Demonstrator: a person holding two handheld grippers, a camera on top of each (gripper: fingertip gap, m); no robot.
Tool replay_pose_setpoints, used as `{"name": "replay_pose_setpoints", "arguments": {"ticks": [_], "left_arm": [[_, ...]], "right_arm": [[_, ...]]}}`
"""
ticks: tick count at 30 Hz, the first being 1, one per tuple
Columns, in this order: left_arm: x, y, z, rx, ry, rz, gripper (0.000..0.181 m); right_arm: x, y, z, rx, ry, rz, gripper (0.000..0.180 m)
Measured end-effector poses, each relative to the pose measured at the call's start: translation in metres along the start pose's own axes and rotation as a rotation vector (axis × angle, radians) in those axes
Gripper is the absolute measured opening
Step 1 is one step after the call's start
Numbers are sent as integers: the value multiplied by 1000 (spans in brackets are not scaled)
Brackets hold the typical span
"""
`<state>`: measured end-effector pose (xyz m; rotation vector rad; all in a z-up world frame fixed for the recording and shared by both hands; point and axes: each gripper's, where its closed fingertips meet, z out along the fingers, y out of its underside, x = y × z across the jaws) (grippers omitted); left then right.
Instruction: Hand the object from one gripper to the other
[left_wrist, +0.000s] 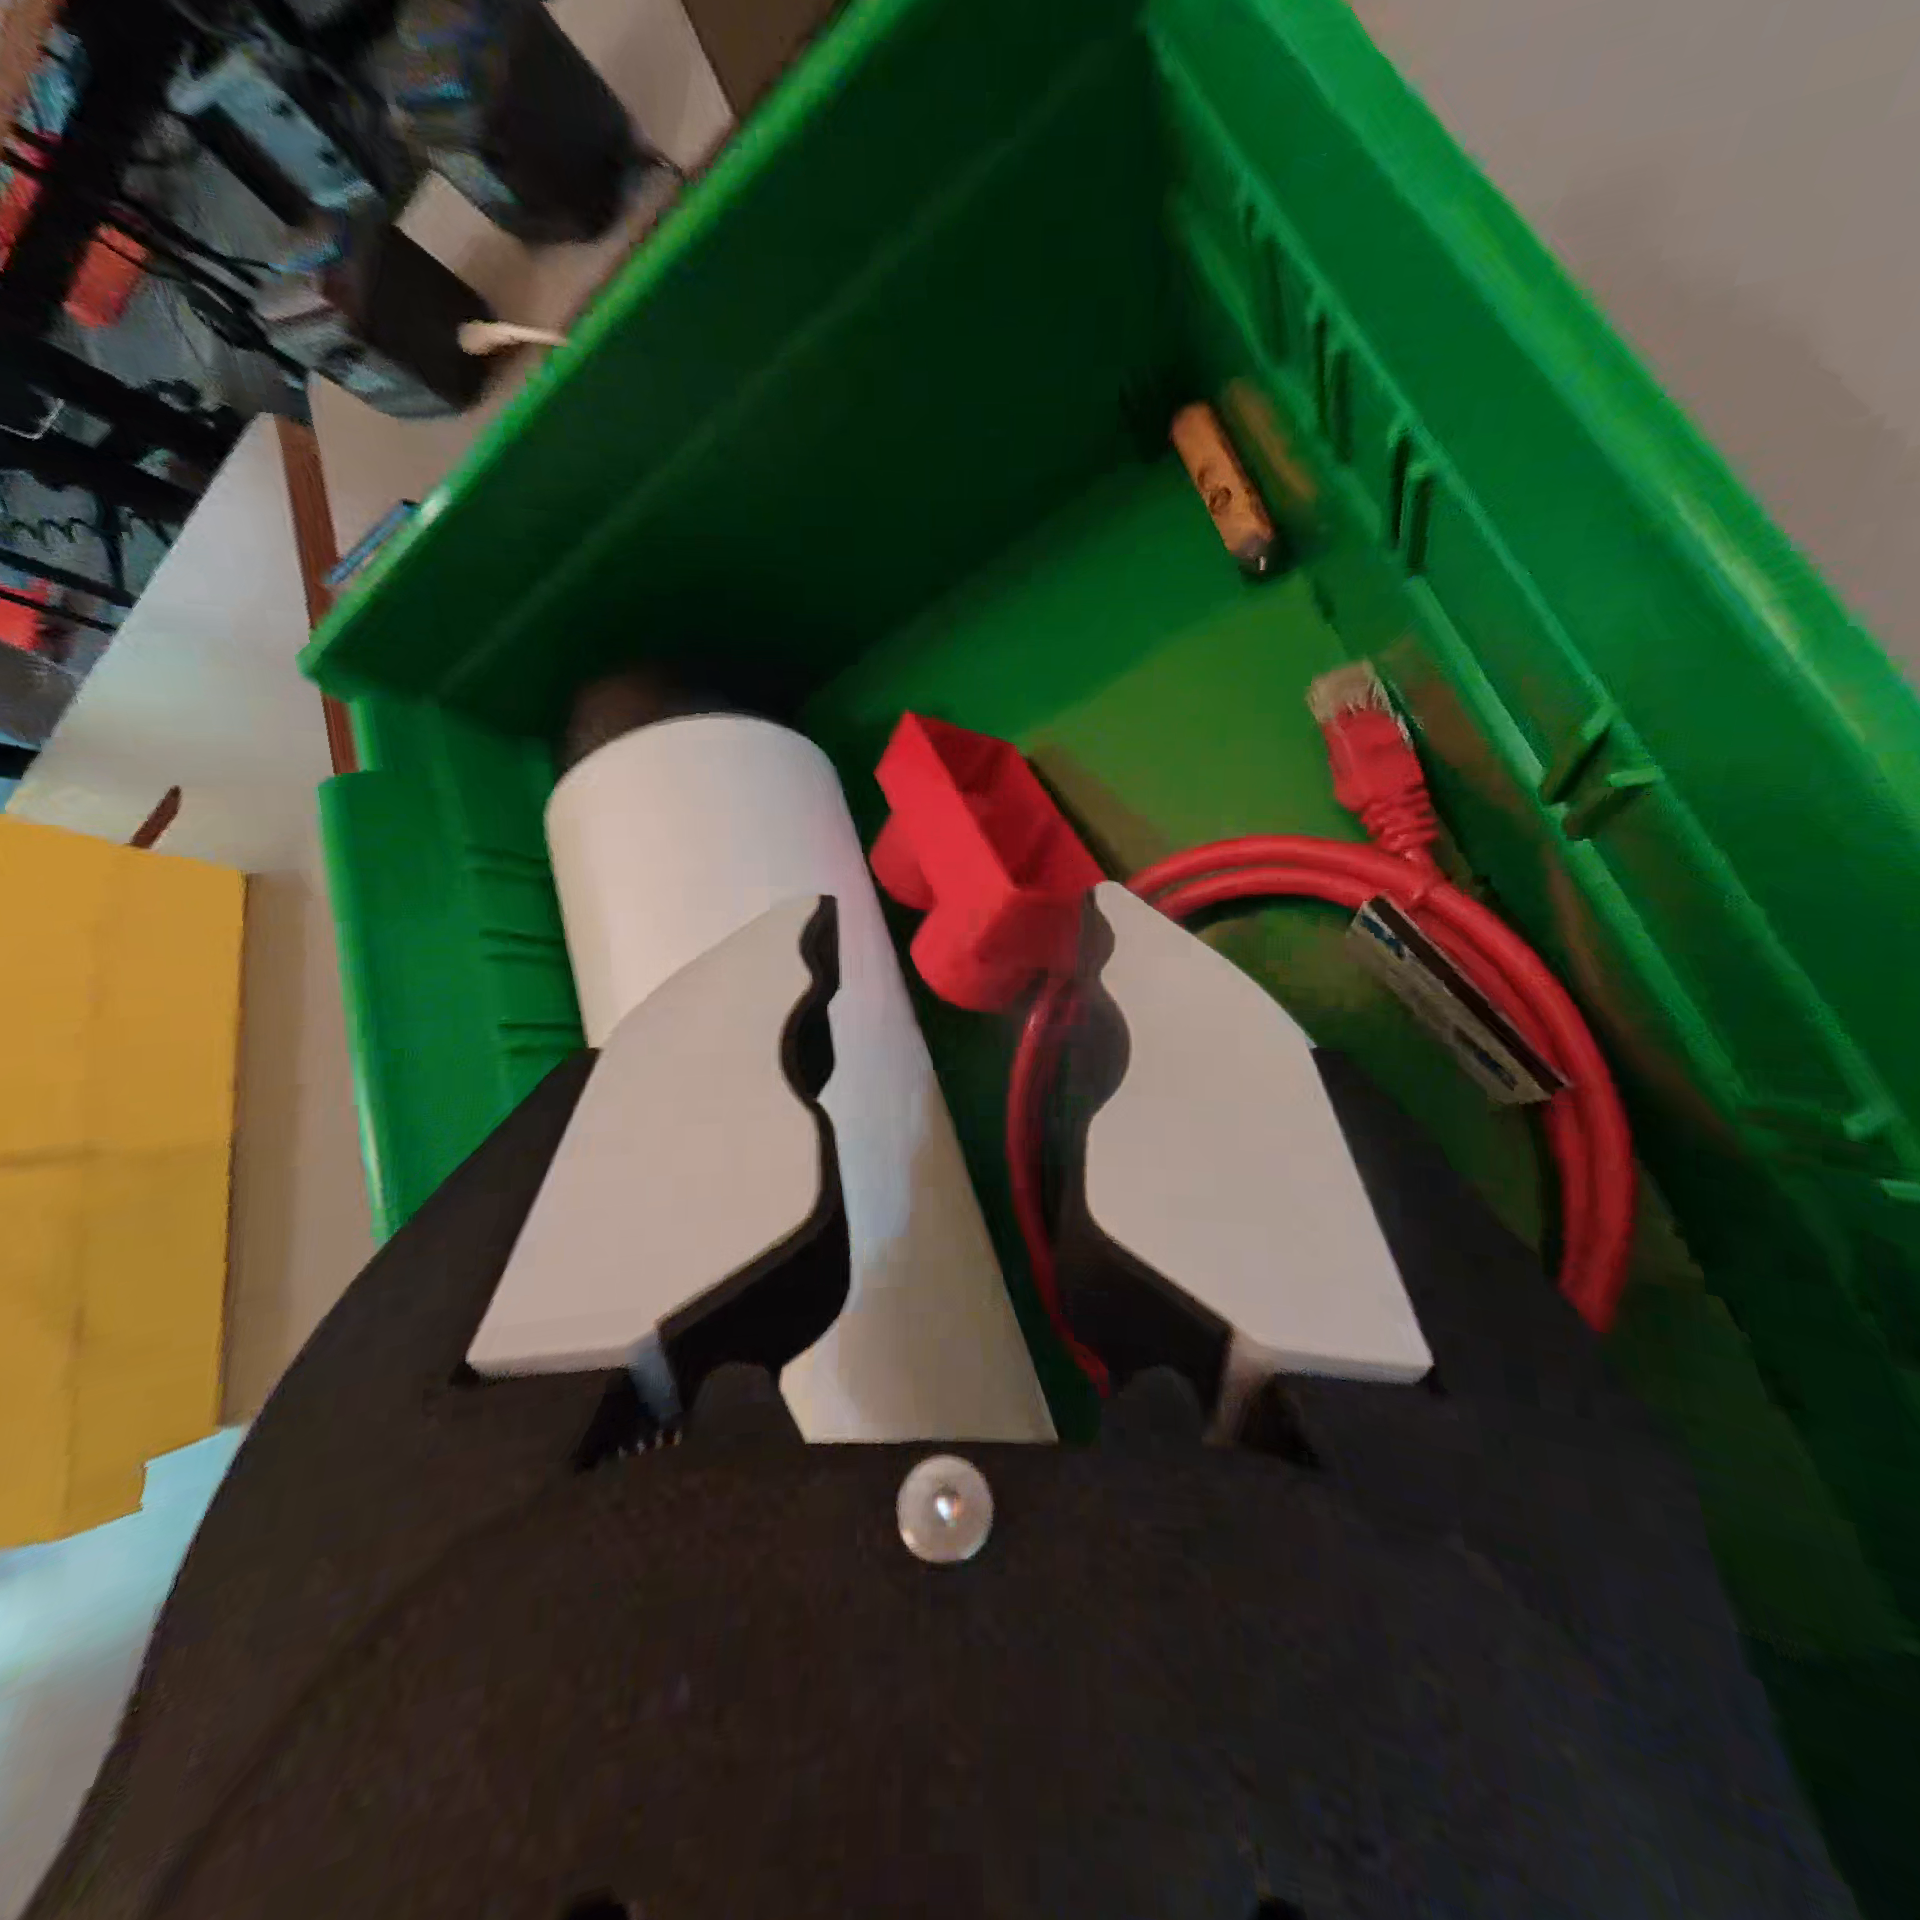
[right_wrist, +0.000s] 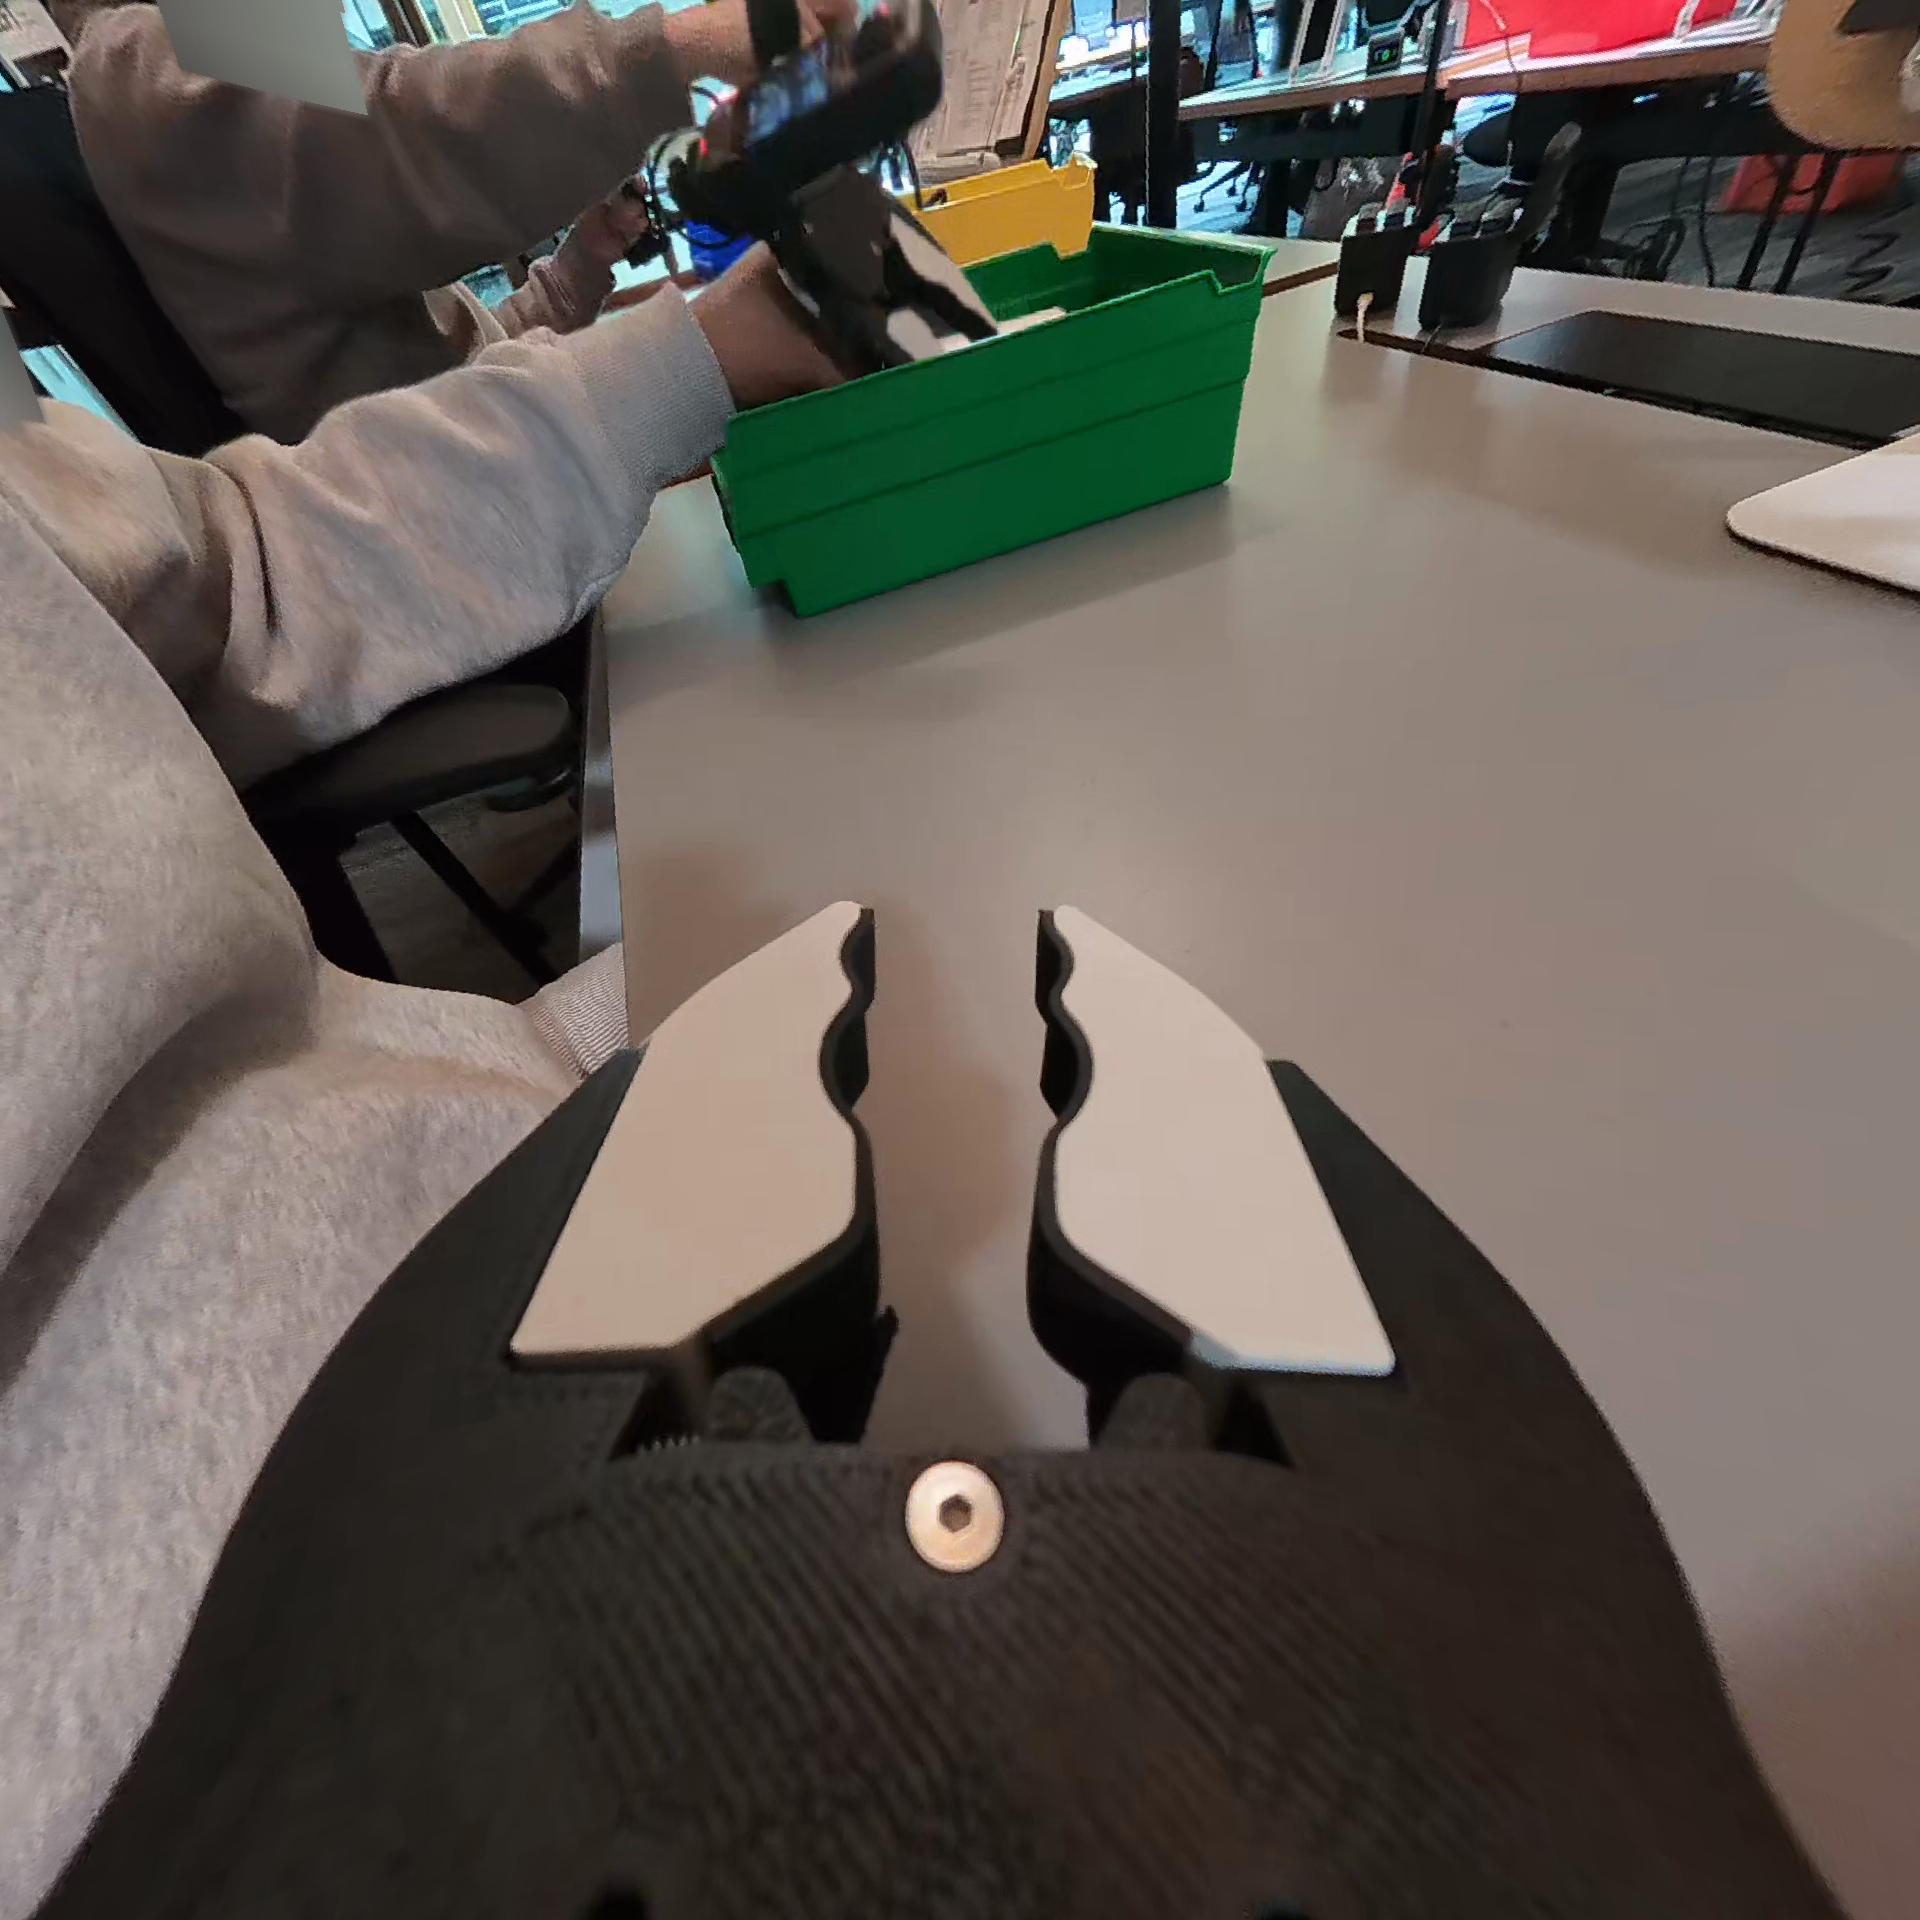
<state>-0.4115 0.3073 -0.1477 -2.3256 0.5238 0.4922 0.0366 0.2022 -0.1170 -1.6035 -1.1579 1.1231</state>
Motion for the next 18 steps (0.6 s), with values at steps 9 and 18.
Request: {"name": "replay_pose_setpoints", "arguments": {"ticks": [9, 18], "left_arm": [[19, 14, 27, -156, -46, 197, 49], [-12, -18, -14, 18, -168, 123, 40]], "right_arm": [[2, 1, -1, -9, 19, -12, 30], [3, 0, -2, -1, 9, -3, 30]]}}
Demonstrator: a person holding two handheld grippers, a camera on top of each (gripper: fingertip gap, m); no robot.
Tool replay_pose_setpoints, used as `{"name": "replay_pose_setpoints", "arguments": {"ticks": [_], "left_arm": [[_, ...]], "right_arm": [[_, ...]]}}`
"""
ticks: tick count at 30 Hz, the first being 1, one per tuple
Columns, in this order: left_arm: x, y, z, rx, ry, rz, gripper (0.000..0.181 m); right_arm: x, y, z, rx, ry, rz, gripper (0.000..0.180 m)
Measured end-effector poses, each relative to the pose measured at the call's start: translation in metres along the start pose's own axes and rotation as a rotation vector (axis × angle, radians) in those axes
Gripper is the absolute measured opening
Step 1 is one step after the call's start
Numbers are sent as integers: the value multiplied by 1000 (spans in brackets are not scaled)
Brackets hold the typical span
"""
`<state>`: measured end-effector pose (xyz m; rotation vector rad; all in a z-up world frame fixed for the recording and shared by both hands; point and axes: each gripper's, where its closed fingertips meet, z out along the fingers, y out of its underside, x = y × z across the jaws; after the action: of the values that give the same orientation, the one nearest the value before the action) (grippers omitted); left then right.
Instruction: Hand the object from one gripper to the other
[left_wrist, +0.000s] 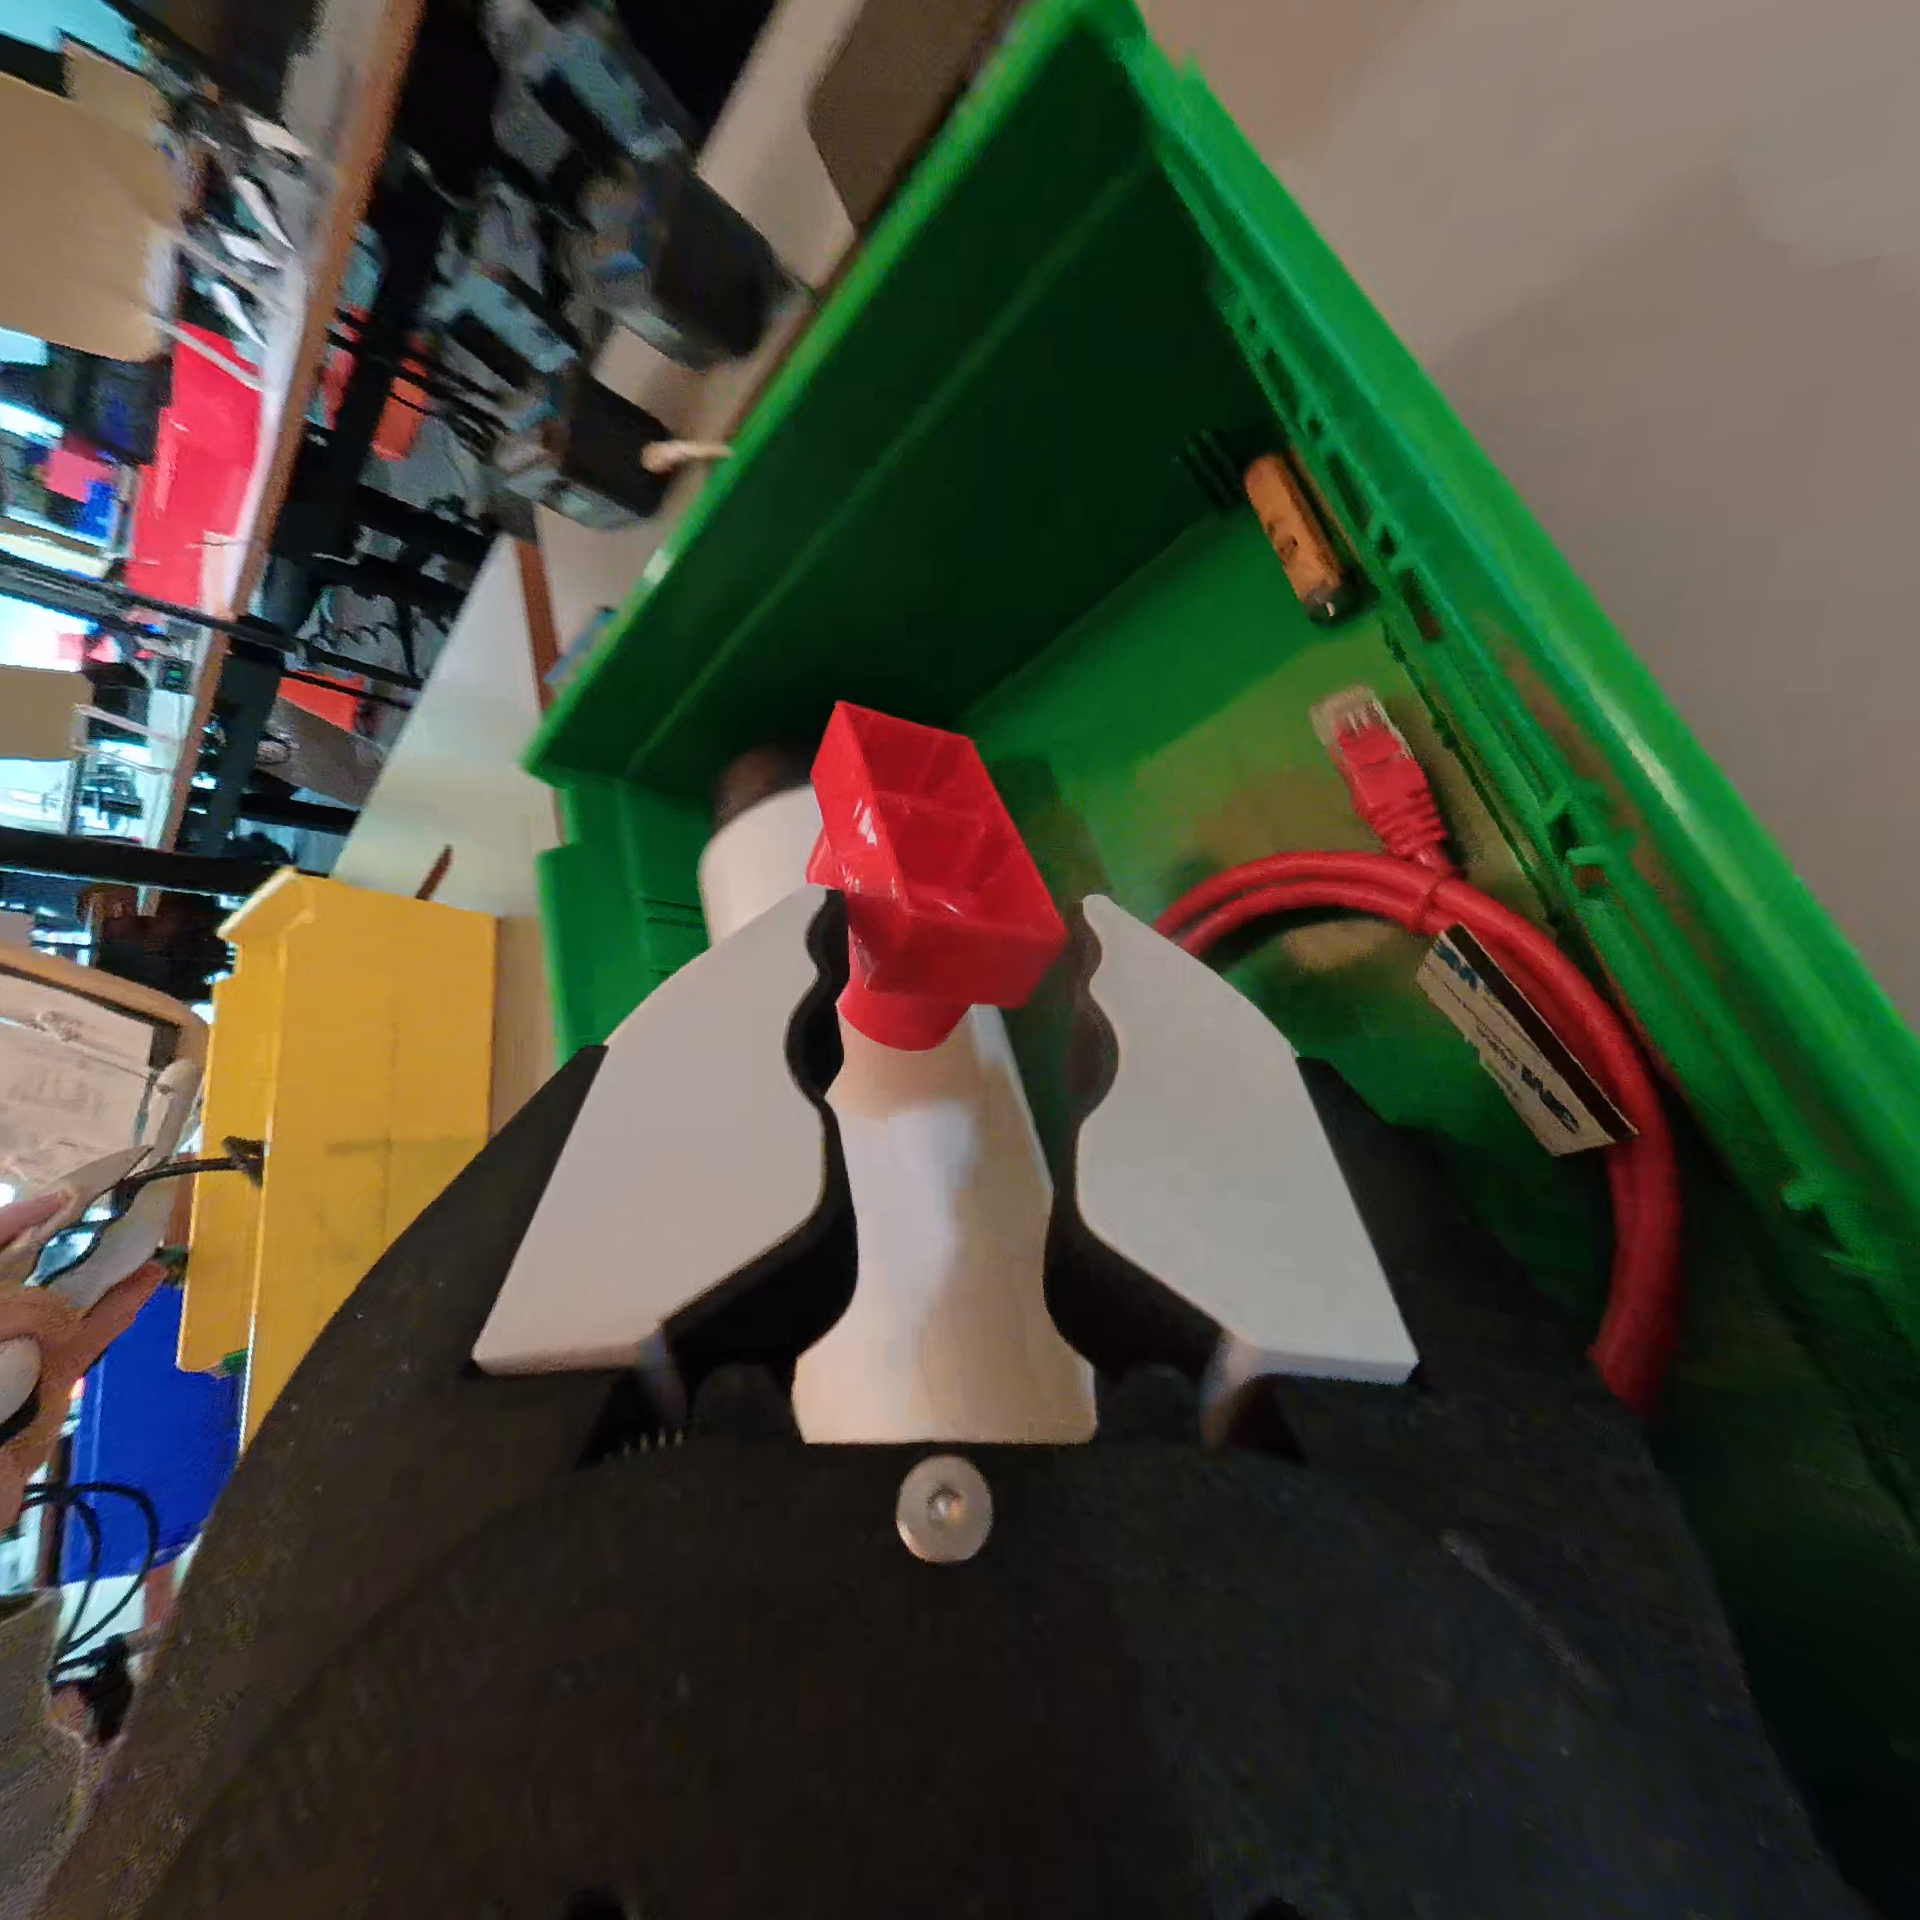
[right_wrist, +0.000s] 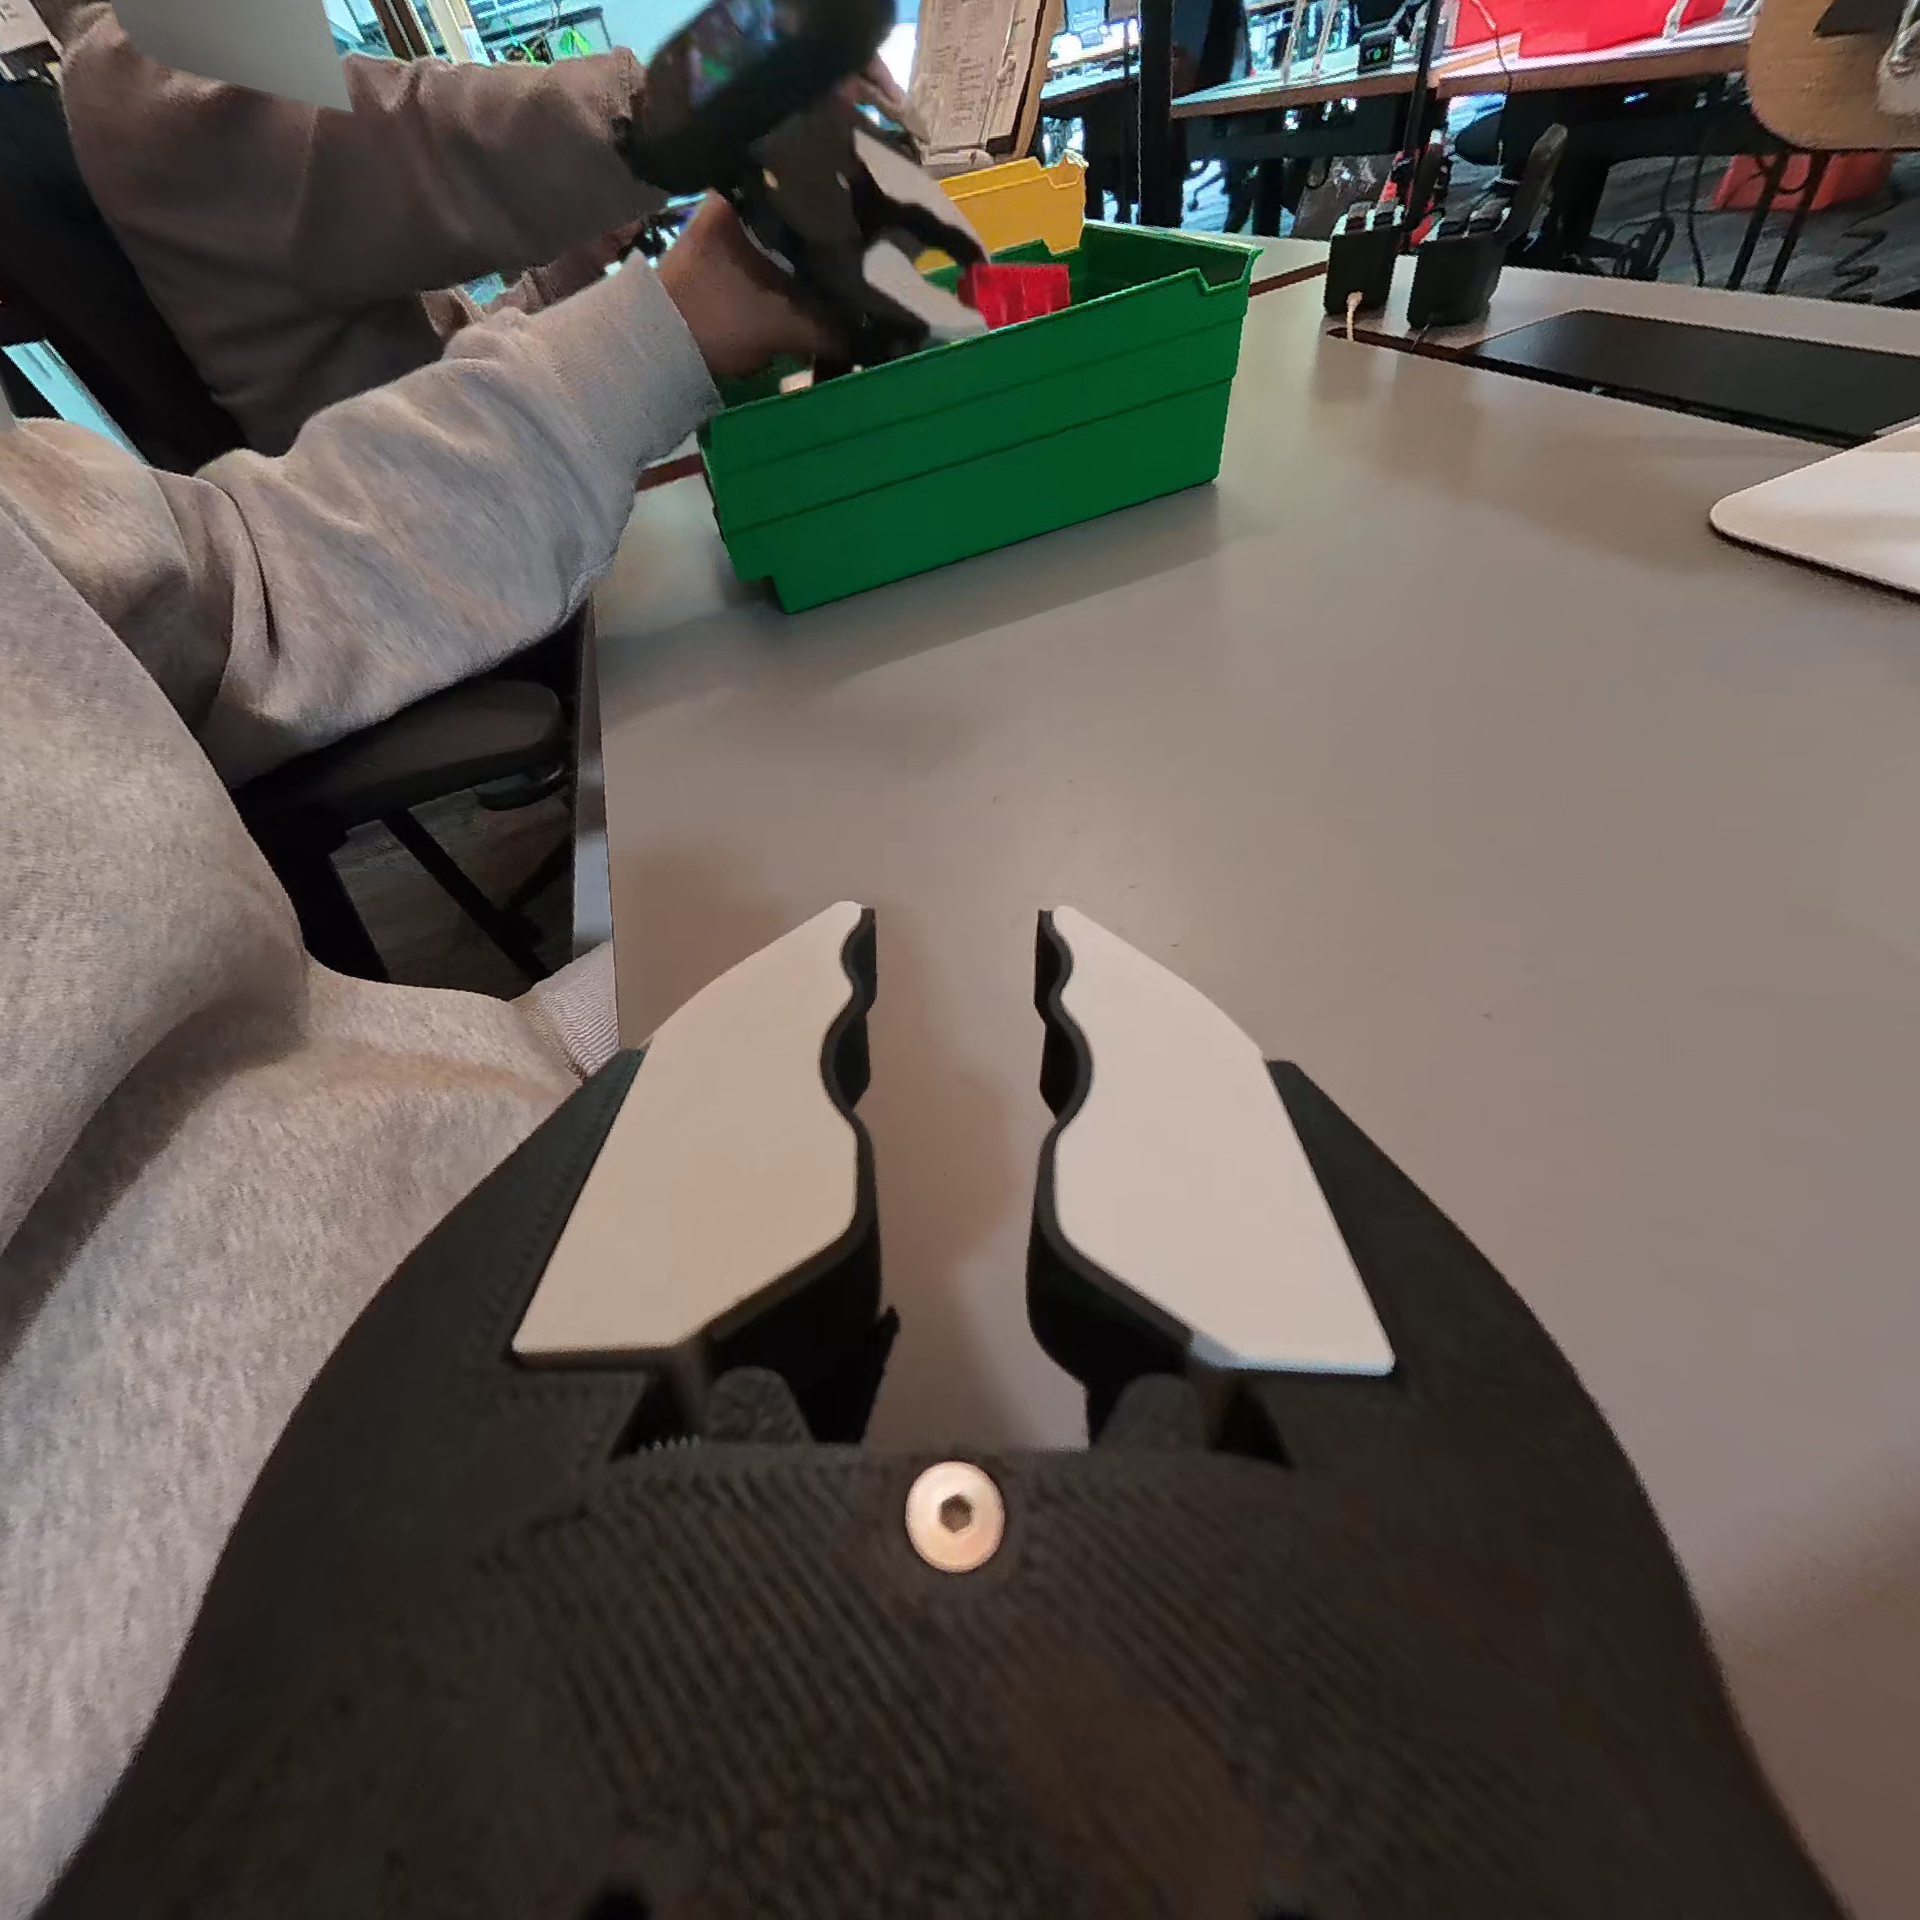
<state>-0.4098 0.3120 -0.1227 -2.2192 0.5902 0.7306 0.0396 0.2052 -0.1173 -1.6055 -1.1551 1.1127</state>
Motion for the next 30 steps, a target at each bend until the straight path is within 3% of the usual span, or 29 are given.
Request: {"name": "replay_pose_setpoints", "arguments": {"ticks": [4, 6, 11, 14, 18, 22, 30], "left_arm": [[-24, -31, -41, 186, -8, -139, 40], [-23, -56, -68, 332, 75, -242, 40], [32, -140, -157, 739, 624, -495, 40], [82, -177, -199, 857, 964, -544, 40], [165, -199, -233, 847, 1387, -558, 40], [237, -195, -254, 742, 1745, -612, 39], [298, -176, -253, 599, 1957, -584, 39]], "right_arm": [[1, 2, 1, 0, -12, 17, 29], [1, 3, 1, -3, -12, 17, 29], [0, 2, 2, 5, -27, 23, 31], [-4, -4, 1, 45, -53, 20, 36], [-10, -24, -7, 157, -81, 41, 42], [-13, -44, -18, 263, -122, 125, 50], [-21, -31, -2, 191, -193, 202, 58]]}}
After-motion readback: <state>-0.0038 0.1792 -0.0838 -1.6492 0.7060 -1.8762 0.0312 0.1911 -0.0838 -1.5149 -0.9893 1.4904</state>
